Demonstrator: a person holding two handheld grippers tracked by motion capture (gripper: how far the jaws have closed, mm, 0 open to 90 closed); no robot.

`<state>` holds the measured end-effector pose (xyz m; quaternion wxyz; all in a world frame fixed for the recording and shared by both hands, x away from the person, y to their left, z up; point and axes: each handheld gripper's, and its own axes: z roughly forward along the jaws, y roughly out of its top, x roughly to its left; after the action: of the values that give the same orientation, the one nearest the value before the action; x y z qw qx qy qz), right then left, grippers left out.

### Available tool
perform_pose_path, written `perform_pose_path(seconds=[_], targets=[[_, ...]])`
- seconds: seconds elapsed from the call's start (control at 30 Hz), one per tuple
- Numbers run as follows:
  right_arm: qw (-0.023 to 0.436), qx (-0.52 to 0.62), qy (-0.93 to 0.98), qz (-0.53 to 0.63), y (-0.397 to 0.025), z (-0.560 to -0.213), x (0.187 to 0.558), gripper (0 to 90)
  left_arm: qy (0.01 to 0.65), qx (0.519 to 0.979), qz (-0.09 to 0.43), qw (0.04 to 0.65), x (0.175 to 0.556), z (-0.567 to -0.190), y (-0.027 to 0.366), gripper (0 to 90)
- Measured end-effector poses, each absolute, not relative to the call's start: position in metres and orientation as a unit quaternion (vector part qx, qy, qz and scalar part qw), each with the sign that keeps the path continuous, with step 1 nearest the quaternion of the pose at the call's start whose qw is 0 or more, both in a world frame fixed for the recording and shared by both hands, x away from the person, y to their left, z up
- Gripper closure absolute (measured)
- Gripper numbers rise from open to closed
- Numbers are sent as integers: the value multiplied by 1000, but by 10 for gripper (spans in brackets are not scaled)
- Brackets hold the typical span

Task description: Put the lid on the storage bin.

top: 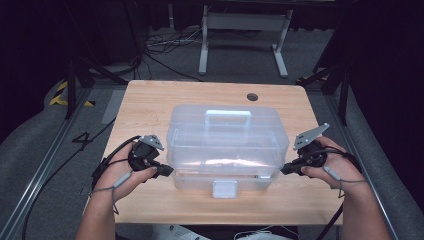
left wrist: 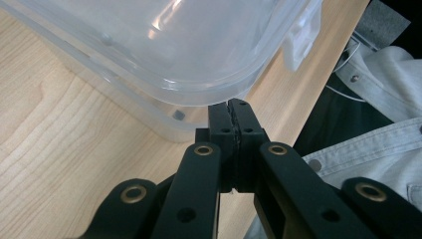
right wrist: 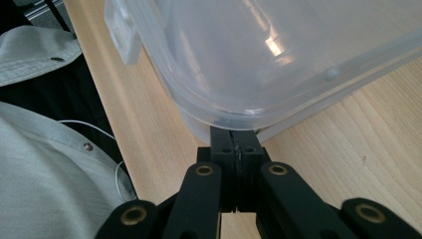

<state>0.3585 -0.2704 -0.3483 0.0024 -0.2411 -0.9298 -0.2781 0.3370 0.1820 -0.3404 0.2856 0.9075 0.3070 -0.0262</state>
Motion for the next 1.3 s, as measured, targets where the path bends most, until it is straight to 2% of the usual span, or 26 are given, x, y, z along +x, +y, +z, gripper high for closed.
perform_pose_path(seconds=[0.73, 1.3], targets=[[16, -234, -942, -241, -265, -358, 361, 900, 299, 917, -53, 258, 341, -351, 180, 898], [8, -229, -950, -211, -264, -362, 360, 880, 296, 921, -61, 244, 342, -356, 178, 897]])
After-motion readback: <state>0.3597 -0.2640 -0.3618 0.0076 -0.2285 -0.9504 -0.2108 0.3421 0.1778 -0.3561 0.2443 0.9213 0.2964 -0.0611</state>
